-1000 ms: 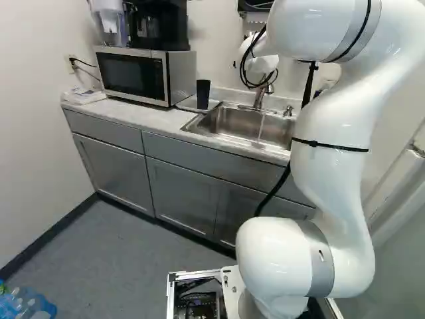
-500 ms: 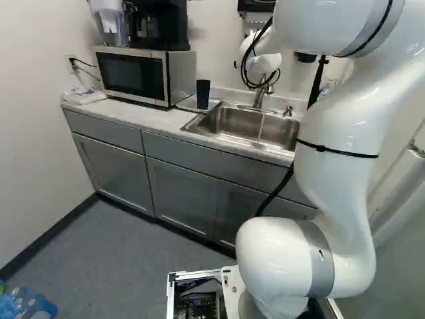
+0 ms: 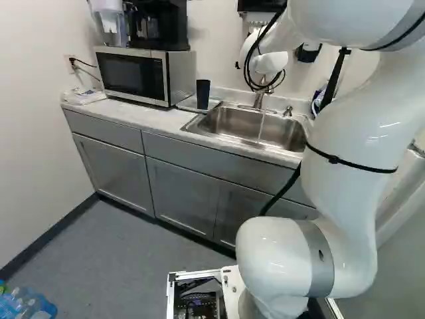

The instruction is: Rinse the cup and place it in the tray

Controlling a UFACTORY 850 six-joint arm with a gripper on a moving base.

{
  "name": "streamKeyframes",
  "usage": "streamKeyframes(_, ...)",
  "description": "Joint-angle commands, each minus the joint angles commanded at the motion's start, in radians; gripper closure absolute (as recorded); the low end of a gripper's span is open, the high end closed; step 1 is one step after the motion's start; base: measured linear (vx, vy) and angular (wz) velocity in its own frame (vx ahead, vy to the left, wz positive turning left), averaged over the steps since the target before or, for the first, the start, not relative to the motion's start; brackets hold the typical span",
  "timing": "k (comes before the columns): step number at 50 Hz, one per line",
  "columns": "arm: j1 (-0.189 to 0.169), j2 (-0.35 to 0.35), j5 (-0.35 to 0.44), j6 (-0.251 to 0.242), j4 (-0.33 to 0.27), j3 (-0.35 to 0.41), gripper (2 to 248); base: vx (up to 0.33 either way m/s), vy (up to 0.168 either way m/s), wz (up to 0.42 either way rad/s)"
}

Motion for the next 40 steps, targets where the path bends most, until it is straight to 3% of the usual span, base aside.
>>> streamKeyframes(23, -0.037, 0.108, -0.005, 0.0, 0.0, 0.113, 3, 0.0, 0.0, 0.0)
streamKeyframes(40, -0.067, 0.189, -0.054, 0.0, 0.0, 0.192, 3, 0.0, 0.0, 0.0)
